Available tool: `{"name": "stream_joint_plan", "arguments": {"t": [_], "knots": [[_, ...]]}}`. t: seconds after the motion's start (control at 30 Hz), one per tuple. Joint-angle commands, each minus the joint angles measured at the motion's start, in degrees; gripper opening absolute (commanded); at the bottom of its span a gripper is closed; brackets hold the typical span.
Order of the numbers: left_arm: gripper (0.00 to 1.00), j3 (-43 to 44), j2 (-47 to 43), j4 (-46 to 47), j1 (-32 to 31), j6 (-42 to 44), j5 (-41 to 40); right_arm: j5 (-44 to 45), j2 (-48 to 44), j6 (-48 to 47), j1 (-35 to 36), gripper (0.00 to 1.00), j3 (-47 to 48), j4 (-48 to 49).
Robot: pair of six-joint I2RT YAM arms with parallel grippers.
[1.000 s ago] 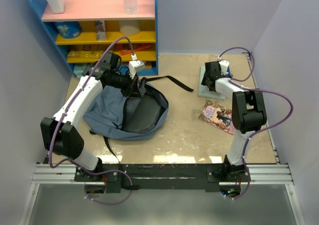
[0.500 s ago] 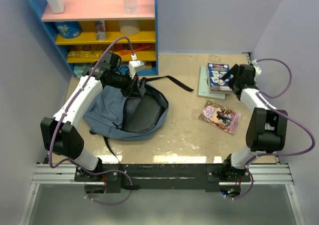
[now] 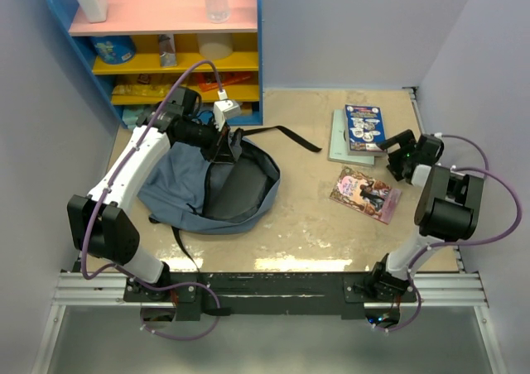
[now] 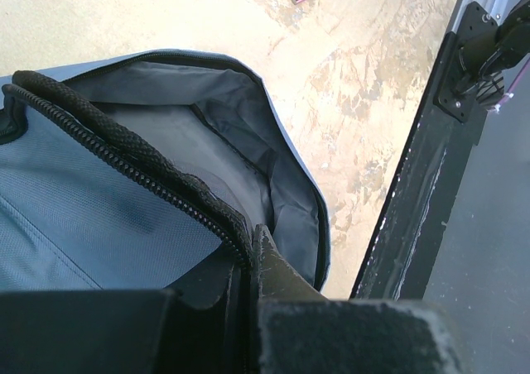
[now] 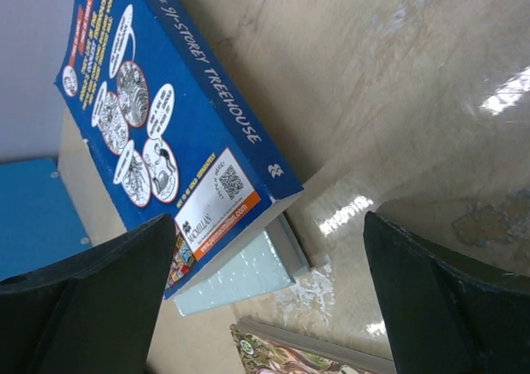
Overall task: Pack the student bag
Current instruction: Pick up the book from the center of the board.
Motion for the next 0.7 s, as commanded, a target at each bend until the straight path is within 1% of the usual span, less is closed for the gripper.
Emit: {"name": "stream_joint_plan", "arguments": {"t": [0.0, 0.13, 0.33, 0.67], "knots": [[0.00, 0.37, -0.37, 0.06, 0.30, 0.16, 2.06, -6.61, 1.22, 5.20, -0.54, 0.98, -1.38, 9.42], [0.00, 0.28, -0.11, -0.21, 0.30, 0.25, 2.67, -7.49, 3.06, 9.67, -0.54, 0.97, -4.09, 16.17], [0.00, 0.20, -0.11, -0.47, 0.30, 0.51, 2.68, -4.51, 4.91, 14.86, -0.54, 0.94, -7.00, 21.45], [0.00, 0.46, 0.15, -0.56, 0.30, 0.51, 2.41, -3.71, 9.65, 18.74, 0.60, 0.89, -6.48, 25.16]]}}
